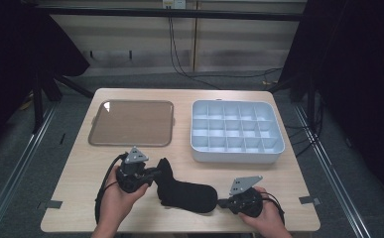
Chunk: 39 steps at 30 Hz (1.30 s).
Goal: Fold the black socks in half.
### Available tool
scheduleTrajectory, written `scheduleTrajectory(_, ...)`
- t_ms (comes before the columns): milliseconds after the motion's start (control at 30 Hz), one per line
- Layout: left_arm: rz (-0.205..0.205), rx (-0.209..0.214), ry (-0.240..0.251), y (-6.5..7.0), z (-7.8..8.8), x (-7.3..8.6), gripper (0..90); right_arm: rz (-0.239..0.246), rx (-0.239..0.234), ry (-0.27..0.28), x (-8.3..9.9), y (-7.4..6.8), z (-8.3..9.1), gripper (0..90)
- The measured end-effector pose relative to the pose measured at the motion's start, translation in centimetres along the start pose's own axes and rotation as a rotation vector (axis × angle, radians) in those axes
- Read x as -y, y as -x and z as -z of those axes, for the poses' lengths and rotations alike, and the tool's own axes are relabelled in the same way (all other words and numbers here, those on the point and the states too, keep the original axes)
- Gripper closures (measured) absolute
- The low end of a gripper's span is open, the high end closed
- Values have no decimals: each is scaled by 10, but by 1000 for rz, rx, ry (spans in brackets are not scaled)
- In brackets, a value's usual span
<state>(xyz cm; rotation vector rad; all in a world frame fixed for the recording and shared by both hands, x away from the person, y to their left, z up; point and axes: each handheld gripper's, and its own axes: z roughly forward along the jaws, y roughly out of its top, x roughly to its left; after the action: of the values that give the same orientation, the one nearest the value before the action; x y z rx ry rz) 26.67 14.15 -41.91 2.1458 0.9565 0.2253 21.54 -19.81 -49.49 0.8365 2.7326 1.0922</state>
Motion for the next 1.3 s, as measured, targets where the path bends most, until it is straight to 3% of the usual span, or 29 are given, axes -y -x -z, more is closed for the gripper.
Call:
scheduleTrajectory(967, -133, 114, -54, 57, -35, -11, 771, -14, 10, 11, -1, -1, -2, 900)
scheduleTrajectory(1167, -147, 161, -70, 69, -45, -12, 771, -20, 9, 17, -2, -2, -4, 900)
scheduleTrajectory(1300, -176, 163, -102, 77, -54, -11, 771, -22, 13, 19, -2, -3, -4, 900)
